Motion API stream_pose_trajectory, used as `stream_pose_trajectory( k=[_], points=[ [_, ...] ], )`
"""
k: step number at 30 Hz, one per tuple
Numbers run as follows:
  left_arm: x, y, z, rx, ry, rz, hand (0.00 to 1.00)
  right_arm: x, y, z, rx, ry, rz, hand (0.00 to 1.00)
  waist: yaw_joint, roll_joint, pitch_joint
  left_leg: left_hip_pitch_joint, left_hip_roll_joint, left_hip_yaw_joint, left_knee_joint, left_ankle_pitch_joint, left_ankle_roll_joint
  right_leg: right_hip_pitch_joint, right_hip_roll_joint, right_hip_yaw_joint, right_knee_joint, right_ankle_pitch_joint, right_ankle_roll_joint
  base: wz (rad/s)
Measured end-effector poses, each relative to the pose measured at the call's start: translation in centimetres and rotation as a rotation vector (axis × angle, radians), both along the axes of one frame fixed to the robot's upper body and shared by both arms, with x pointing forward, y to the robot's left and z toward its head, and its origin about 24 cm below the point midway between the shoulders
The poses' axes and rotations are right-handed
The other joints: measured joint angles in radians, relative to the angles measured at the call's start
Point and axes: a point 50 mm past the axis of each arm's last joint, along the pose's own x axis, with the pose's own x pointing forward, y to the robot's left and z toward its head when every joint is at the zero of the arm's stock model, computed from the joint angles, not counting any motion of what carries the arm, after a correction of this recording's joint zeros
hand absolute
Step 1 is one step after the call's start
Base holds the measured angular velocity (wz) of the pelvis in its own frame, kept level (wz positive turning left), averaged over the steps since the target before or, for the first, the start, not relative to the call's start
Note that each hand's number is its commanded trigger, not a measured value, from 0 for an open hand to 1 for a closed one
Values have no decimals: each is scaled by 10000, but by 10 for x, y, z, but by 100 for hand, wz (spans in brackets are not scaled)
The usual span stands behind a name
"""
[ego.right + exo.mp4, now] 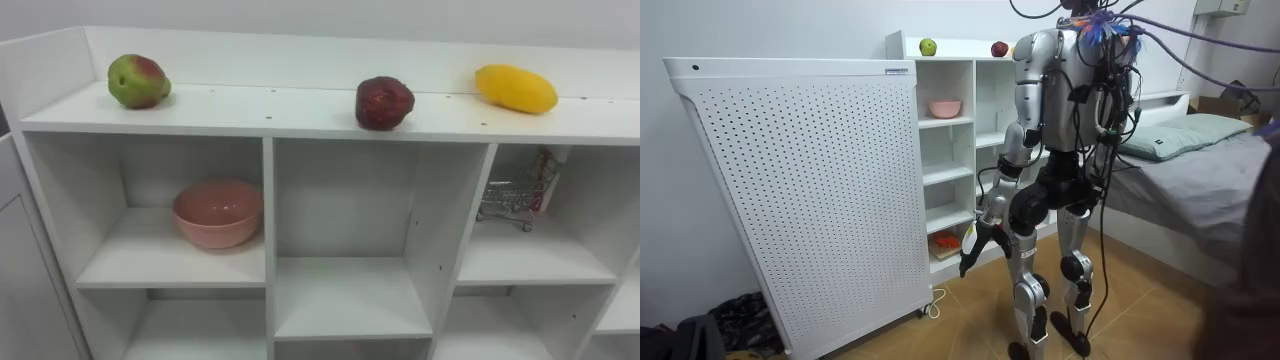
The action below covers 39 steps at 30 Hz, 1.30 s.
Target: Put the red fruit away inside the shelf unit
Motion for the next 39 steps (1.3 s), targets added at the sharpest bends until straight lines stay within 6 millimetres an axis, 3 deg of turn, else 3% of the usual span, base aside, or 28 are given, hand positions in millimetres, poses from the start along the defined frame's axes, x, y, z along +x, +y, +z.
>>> stream_pose_trajectory(
  k=[12, 15, 18, 21, 24, 26, 29, 39],
  points=[
    [10, -1, 2, 266, -1101, -237, 0, 8, -7, 3, -1481, -338, -216, 0, 12, 151, 19, -31, 21, 37, -13, -2, -2, -104, 27, 22, 102, 3, -4, -1],
    [14, -1, 3, 411, -1569, -291, 0, 22, -9, 7, -1907, -1100, -278, 0, 1, 159, 17, -25, 32, 44, -13, -2, -2, -150, 33, 32, 180, 3, -4, -2],
    [15, -1, 4, 590, -1804, -107, 0, 57, -14, 22, -2422, -2717, -601, 0, -22, 153, 25, -18, 27, 102, -15, -1, -1, -175, 30, 46, 199, 3, -4, -6],
    [16, -1, 5, 776, -2011, -93, 0, 94, -20, 48, -3174, -4673, -1192, 0, 39, 119, 11, 7, 31, 155, -3, 0, -1, -162, 31, 43, 203, 3, -4, 0],
    [17, -2, 5, 773, -2131, 15, 0, 135, -14, 88, -3647, -7189, -1141, 0, 87, 103, 13, -31, 41, 219, 27, 3, -1, -328, 25, 55, 227, 14, -17, -7],
    [17, -2, 5, 761, -2177, 87, 0, 160, -6, 126, -4177, -9210, -868, 0, 133, 104, 9, -73, 54, 286, 28, 3, -2, -353, 27, 49, 255, 22, -25, -8],
    [18, -1, 5, 787, -2203, -33, 0, 175, 2, 163, -4815, -11235, -725, 0, 237, 68, -22, -53, 54, 291, 21, 3, -1, -317, 31, 39, 259, 22, -24, 2],
    [9, -4, 4, 739, -1954, -259, 0, 186, 15, 236, -5133, -14601, -1773, 0, 263, 209, -23, -112, 67, 282, 45, 5, -1, -414, 13, -163, 347, 23, -21, 0]
  ],
)
